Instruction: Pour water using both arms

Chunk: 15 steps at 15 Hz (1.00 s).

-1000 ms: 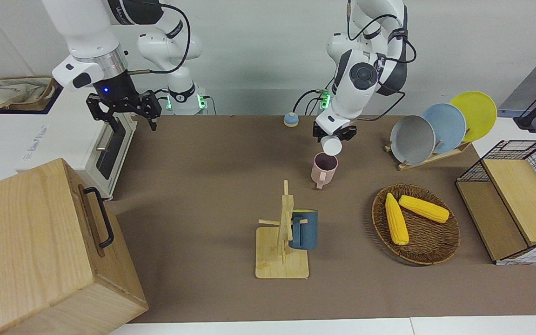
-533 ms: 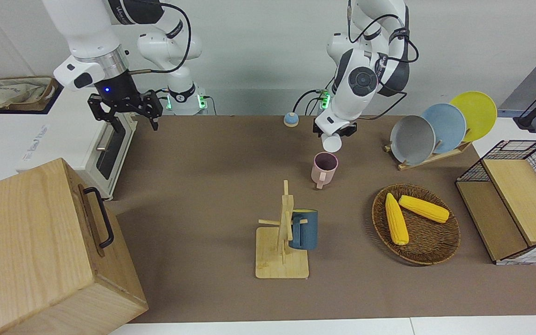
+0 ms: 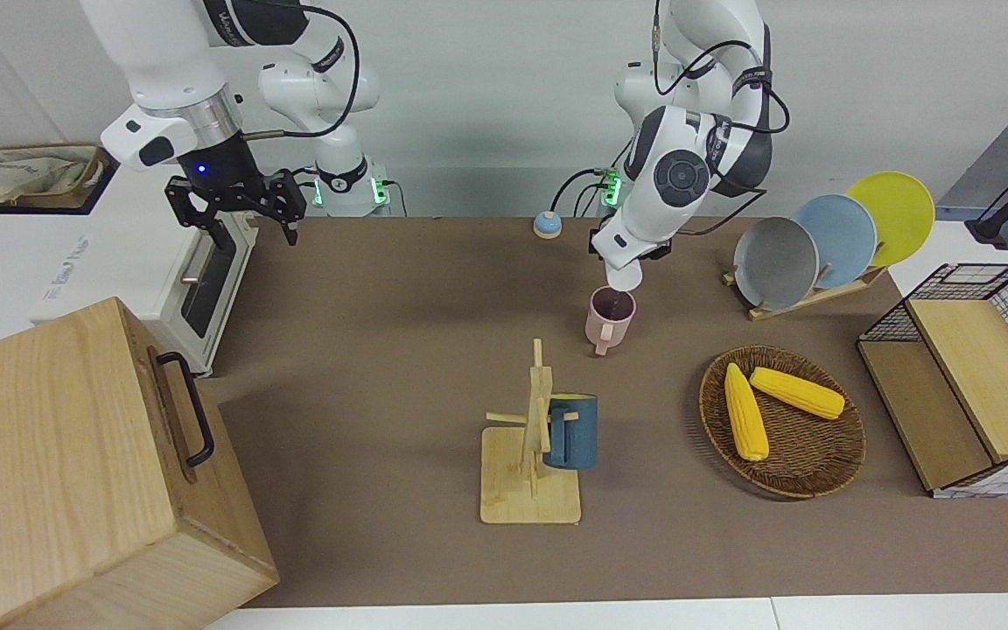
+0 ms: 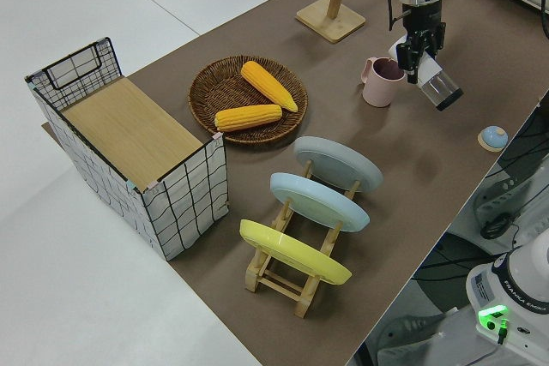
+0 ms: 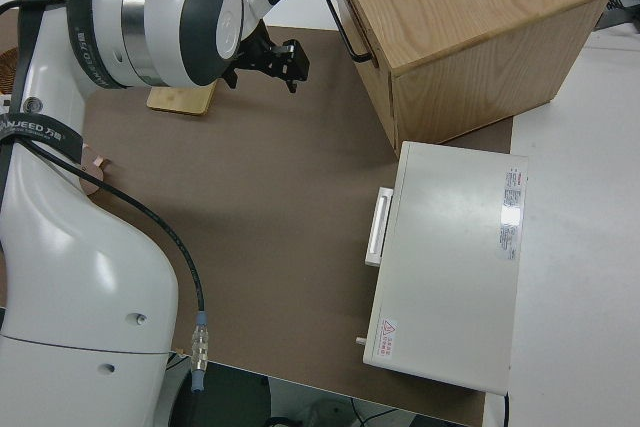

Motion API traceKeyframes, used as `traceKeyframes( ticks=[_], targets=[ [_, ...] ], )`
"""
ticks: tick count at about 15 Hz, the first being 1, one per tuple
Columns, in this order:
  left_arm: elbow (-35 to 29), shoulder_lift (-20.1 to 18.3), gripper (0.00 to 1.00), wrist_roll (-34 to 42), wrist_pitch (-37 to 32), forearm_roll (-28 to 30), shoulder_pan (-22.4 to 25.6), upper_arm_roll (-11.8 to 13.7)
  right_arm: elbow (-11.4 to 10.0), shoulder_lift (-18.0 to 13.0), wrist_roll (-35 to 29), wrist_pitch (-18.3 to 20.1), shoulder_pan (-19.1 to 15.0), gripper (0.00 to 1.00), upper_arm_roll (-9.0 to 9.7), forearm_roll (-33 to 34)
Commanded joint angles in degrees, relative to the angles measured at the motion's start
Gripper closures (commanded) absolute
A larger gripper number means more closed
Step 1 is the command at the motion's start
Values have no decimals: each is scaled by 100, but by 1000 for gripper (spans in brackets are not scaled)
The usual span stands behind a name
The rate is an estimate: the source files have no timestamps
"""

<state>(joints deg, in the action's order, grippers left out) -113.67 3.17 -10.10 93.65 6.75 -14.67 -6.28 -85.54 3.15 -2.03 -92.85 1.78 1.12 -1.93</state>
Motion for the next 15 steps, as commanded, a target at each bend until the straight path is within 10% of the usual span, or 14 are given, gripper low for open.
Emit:
traceKeyframes(
  ticks=[1, 15],
  targets=[
    [258, 35, 1000, -106, -356, -16, -10, 21, -77, -87, 106, 30, -29, 11, -7, -150],
    [276, 17, 1000, -176, -453, -16, -28, 21, -77, -87, 106, 30, -29, 11, -7, -150]
  ],
)
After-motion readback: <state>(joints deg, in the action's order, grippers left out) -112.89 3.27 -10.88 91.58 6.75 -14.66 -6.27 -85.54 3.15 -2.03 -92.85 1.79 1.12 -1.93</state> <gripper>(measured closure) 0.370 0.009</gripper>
